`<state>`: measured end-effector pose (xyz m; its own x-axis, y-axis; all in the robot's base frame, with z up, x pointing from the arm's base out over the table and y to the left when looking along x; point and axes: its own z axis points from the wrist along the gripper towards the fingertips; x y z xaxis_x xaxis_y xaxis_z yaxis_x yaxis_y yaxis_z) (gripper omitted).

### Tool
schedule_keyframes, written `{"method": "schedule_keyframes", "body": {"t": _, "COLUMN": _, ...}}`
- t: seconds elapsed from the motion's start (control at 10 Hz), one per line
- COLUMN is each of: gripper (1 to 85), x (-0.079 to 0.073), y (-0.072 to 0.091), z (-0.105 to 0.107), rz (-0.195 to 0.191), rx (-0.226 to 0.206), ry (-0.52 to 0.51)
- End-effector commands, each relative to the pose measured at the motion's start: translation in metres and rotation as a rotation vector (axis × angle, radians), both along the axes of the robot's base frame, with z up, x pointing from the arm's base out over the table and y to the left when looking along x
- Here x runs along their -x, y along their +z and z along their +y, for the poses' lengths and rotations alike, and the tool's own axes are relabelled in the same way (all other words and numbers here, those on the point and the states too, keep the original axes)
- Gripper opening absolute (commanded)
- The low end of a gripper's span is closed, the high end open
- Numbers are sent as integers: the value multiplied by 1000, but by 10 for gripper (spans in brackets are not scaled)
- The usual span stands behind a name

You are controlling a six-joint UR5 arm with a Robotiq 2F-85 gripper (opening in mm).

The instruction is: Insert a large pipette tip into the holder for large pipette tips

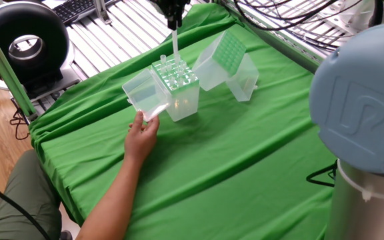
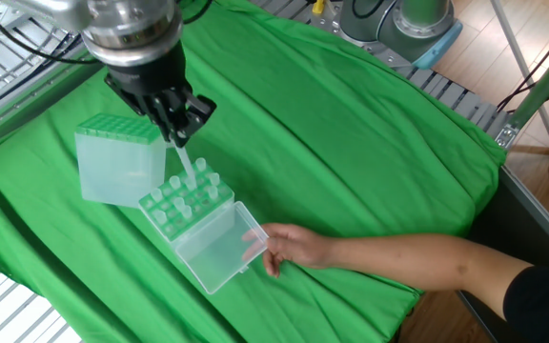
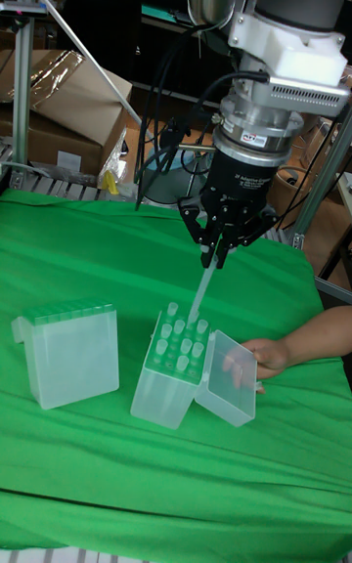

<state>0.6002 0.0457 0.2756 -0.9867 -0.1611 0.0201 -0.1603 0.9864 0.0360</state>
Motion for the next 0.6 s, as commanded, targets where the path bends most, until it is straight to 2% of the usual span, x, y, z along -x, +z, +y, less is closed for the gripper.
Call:
{"method": "schedule_keyframes", "body": {"t": 0.0, "gripper": 10, "x": -4, "y": -9, "z": 7, "rz": -16, "rx": -4, "ry": -6}}
{"method": "schedule_keyframes", "body": {"t": 0.5, "gripper": 10, "x": -8, "y": -21, "z": 8, "rz": -33, "rx": 7, "ry": -8}}
